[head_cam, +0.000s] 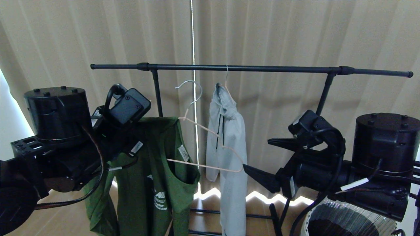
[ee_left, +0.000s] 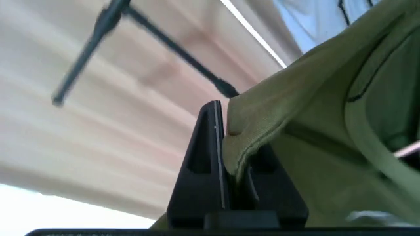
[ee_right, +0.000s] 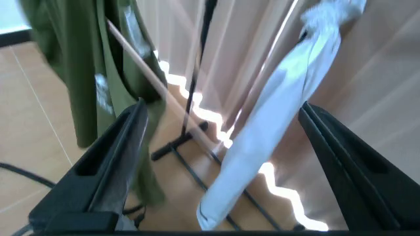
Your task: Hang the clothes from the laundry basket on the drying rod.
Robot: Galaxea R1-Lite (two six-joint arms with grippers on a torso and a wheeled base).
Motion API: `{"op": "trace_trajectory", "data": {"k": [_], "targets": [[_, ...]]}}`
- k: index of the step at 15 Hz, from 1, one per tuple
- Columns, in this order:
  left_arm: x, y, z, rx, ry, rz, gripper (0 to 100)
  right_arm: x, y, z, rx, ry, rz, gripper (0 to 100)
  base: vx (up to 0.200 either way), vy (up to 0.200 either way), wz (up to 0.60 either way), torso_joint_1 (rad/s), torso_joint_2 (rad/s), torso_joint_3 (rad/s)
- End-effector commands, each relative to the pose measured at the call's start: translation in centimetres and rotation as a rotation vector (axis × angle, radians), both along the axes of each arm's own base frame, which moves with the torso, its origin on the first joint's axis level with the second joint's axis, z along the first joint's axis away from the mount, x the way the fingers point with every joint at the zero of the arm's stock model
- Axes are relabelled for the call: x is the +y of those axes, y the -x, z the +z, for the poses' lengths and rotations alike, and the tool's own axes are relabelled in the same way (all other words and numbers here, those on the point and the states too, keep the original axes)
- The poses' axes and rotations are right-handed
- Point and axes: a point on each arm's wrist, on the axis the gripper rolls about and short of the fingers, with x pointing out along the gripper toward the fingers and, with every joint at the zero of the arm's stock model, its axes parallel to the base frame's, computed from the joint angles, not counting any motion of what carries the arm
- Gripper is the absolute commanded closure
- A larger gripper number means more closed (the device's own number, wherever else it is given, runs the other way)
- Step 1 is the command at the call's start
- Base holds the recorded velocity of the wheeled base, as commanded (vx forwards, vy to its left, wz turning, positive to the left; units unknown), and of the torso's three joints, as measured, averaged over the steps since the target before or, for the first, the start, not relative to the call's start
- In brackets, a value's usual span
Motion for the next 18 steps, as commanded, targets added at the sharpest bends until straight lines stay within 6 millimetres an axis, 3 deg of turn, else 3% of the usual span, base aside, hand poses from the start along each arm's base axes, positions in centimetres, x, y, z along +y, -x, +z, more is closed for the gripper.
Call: {"op": "trace_trajectory", "data": {"k": [1,6,9,15,18], "targets": [[-0.3,-0.2,0.3,-0.007,0.049,0.023,100,0.4,0.0,-0.7,0.022,0.018,0.012,0,0.000,0.000,0.00,0.000,0.00,0.000],[-1.9,0.0,3.1,-0.091,0.167,0.041,100,3.0,0.6,-1.9,0.030,0.040,0.059,0,0.000,0.000,0.00,0.000,0.00,0.000],[-2.2,0.0,4.0,-0.112,0.220,0.036,100,4.3,-0.7,-3.2,-0.008,0.032,0.007,0,0.000,0.000,0.00,0.000,0.00,0.000],[-4.6,1.4,5.3,-0.141,0.290,-0.019,100,6.4,-3.2,-3.3,-0.061,-0.003,-0.043,0,0.000,0.000,0.00,0.000,0.00,0.000],[-4.9,1.8,5.4,-0.147,0.294,-0.012,100,6.8,-4.7,-3.6,-0.071,-0.001,-0.091,0,0.000,0.000,0.00,0.000,0.00,0.000]]}}
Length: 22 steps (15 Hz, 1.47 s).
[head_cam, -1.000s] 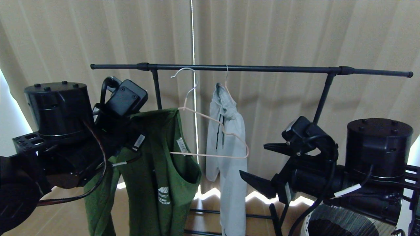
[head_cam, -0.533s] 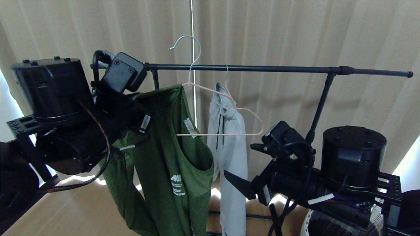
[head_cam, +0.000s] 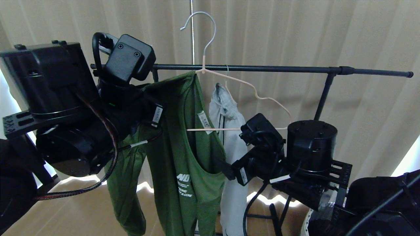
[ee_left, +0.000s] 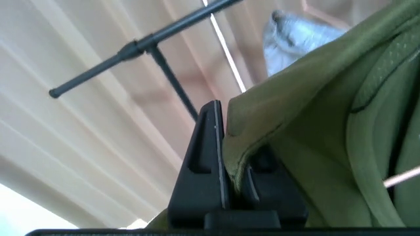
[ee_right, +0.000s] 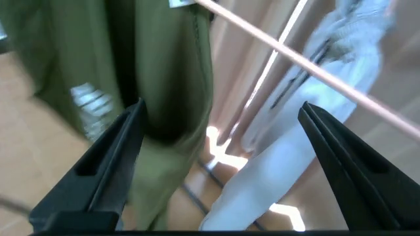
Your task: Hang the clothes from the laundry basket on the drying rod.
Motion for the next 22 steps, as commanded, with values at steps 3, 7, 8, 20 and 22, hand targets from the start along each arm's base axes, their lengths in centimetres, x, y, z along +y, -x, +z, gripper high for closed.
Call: {"op": "trace_trajectory", "data": {"k": [3,7,8,20,22], "targets": [[0.1,0.2,0.2,-0.006,0.005,-0.001,100,0.0,-1.3,-1.6,0.033,0.033,-0.028,0,0.000,0.000,0.00,0.000,0.00,0.000],[0.7,-0.3,0.2,-0.008,0.006,0.025,100,-1.8,-0.9,-1.9,0.041,0.045,-0.071,100,0.000,0.000,0.00,0.000,0.00,0.000],[1.1,-0.6,0.2,-0.007,0.002,0.044,100,-2.5,-0.7,-1.7,0.031,0.038,-0.084,100,0.000,0.000,0.00,0.000,0.00,0.000],[4.8,0.1,-4.4,0.098,-0.079,0.139,100,-7.7,-3.5,1.4,-0.050,0.026,-0.259,100,0.000,0.000,0.00,0.000,0.00,0.000],[5.1,0.0,-5.3,0.113,-0.087,0.153,100,-7.8,-3.2,1.9,-0.054,0.022,-0.255,100,0.000,0.000,0.00,0.000,0.00,0.000]]}}
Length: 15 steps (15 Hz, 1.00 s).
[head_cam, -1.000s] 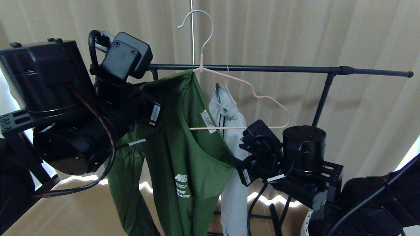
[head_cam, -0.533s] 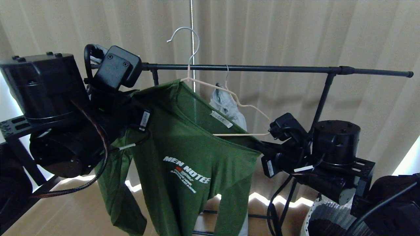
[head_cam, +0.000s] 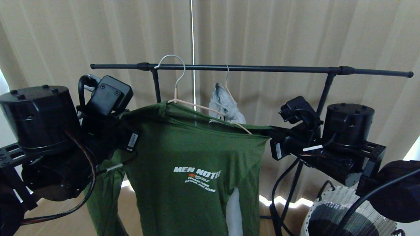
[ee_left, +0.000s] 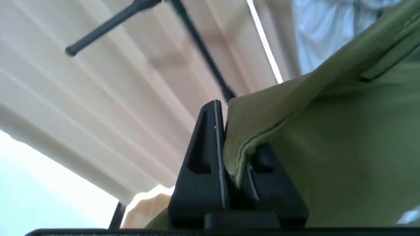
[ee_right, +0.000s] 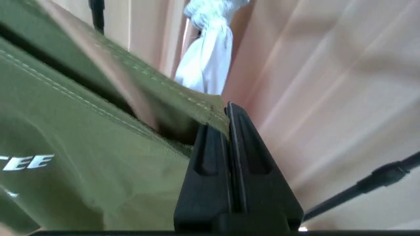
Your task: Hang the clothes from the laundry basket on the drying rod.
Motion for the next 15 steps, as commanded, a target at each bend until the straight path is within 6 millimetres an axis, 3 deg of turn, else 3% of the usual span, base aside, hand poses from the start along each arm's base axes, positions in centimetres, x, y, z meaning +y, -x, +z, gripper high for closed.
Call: {"op": "trace_trajectory", "data": {"k": [1,6,7,15], "targets": [[0.1,-0.2,-1.1,0.030,-0.017,0.011,100,0.0,0.6,0.8,-0.020,-0.008,0.009,100,0.000,0.000,0.00,0.000,0.00,0.000],[-0.5,-1.0,-1.4,0.015,-0.007,0.011,100,0.9,4.2,2.4,0.033,0.057,0.113,100,0.000,0.000,0.00,0.000,0.00,0.000],[-0.6,-1.1,-1.4,0.012,-0.006,0.011,100,1.1,4.7,2.4,0.051,0.069,0.130,0,0.000,0.000,0.00,0.000,0.00,0.000],[-0.5,-1.8,-0.8,-0.022,0.023,0.029,100,2.0,5.6,3.2,0.023,0.077,0.183,0,0.000,0.000,0.00,0.000,0.00,0.000]]}}
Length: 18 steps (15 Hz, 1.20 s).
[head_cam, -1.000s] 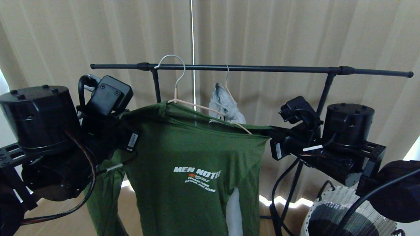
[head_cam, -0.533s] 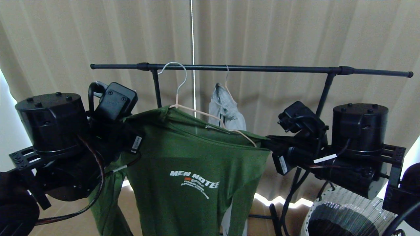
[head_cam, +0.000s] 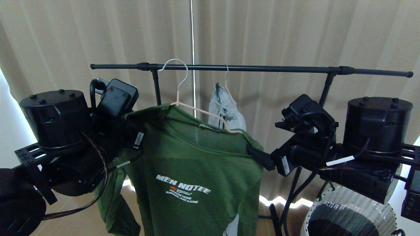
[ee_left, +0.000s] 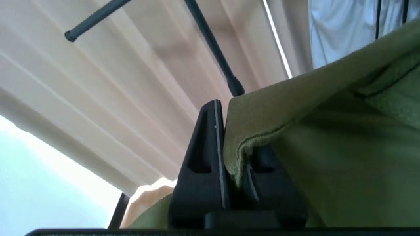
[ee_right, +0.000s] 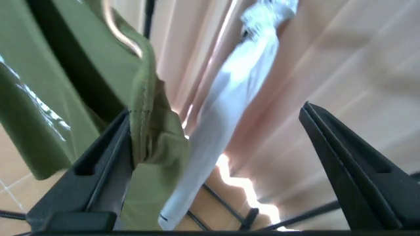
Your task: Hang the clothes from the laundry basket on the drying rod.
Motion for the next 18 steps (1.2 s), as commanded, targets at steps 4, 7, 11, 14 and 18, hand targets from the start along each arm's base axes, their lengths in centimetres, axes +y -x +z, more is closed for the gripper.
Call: {"op": "trace_trajectory", "data": {"k": [4,7,11,14,18], "targets": [[0.6,-1.0,-0.5,0.000,0.019,0.035,100,-0.2,0.4,0.6,-0.030,0.012,0.013,0,0.000,0.000,0.00,0.000,0.00,0.000],[-0.8,-0.1,-0.7,-0.005,0.039,-0.022,100,0.2,-0.1,1.1,-0.053,0.018,0.017,0,0.000,0.000,0.00,0.000,0.00,0.000],[-2.6,1.1,-1.0,-0.002,0.047,-0.081,100,2.2,-2.6,2.2,-0.126,0.064,0.027,0,0.000,0.000,0.00,0.000,0.00,0.000],[-3.4,1.8,-1.0,-0.009,0.050,-0.107,100,3.3,-3.9,1.9,-0.133,0.078,0.027,0,0.000,0.000,0.00,0.000,0.00,0.000],[-3.9,2.5,-1.5,0.005,0.040,-0.136,100,4.0,-5.0,1.6,-0.140,0.101,0.003,0,0.000,0.000,0.00,0.000,0.00,0.000]]}}
